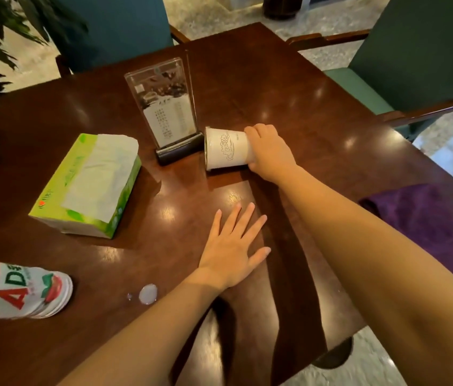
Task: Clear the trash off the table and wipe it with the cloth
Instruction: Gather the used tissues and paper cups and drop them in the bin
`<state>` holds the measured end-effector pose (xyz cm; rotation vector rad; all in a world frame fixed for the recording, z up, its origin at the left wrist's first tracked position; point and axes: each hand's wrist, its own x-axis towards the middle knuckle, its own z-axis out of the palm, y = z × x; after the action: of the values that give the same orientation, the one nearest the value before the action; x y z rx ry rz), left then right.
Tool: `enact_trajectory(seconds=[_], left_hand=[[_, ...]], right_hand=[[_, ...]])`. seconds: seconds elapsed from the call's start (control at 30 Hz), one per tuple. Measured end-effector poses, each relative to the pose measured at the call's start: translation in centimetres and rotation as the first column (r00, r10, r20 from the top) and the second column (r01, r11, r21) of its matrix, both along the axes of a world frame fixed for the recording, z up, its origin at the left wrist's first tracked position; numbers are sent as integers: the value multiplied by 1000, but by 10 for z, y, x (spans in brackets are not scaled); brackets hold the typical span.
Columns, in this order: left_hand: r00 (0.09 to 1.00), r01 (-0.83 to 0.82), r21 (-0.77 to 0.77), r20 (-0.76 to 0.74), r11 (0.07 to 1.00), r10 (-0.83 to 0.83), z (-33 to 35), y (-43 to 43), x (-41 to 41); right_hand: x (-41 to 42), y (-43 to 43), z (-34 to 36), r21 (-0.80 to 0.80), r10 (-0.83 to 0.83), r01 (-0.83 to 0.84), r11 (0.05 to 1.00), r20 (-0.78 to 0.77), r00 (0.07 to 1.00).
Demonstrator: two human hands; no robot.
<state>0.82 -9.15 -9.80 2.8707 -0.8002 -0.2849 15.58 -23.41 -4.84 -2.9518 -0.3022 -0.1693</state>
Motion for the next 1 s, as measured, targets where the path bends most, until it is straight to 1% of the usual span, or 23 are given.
enact_trajectory(seconds=[0.07,0.13,0.2,0.23,0.3,0.37,0.43,0.5,0.6,0.67,0.7,0.77,0.83,0.93,1.0], left_hand=[[1000,4,8,13,1000,-4,0,0,1],[1000,8,21,16,1000,-8,-1,0,1],[1000,8,30,13,1000,-8,-1,-1,0],[1000,0,22,0,1000,0,0,-3,-1],[999,-42,-16,-30,999,42,2,-10,-4],[998,-59,-61,-29,996,57,4,-23,-9],[1000,5,-100,-18,995,-7,7,-42,-17],[993,113,-104,-13,988,-115,8,-64,-25],[967,253,-92,-13,963,-255,8,-101,-38],[948,315,-85,-14,945,-317,7,-123,-46],[941,337,-84,-19,938,-339,7,-133,-49],[929,365,-84,-30,927,-368,6,-150,-55],[926,375,-68,-27,924,-378,3,-160,-59],[933,359,-29,23,933,-358,-3,-163,-63],[934,352,-20,72,936,-350,-5,-161,-66]], right_hand=[[-7,-9,3,-6,-19,19,1000,21,1000],[-17,-22,7,46,-79,79,996,13,997],[-32,-39,14,205,-144,151,967,-51,988],[-41,-48,19,297,-162,183,937,-95,982],[-65,-65,30,463,-172,214,860,-133,976],[-93,-83,40,551,-188,247,797,-161,969],[-121,-102,47,583,-224,301,755,-202,953],[-148,-120,52,620,-280,369,692,-241,929],[-189,-145,59,657,-388,433,617,-226,894],[-218,-161,64,685,-467,460,565,-195,863],[-234,-168,67,706,-494,478,523,-206,845],[-266,-183,69,751,-515,511,417,-268,814],[-299,-195,69,765,-521,547,341,-330,787],[-342,-207,62,734,-552,609,300,-388,739],[-368,-211,55,724,-570,641,254,-423,704]])
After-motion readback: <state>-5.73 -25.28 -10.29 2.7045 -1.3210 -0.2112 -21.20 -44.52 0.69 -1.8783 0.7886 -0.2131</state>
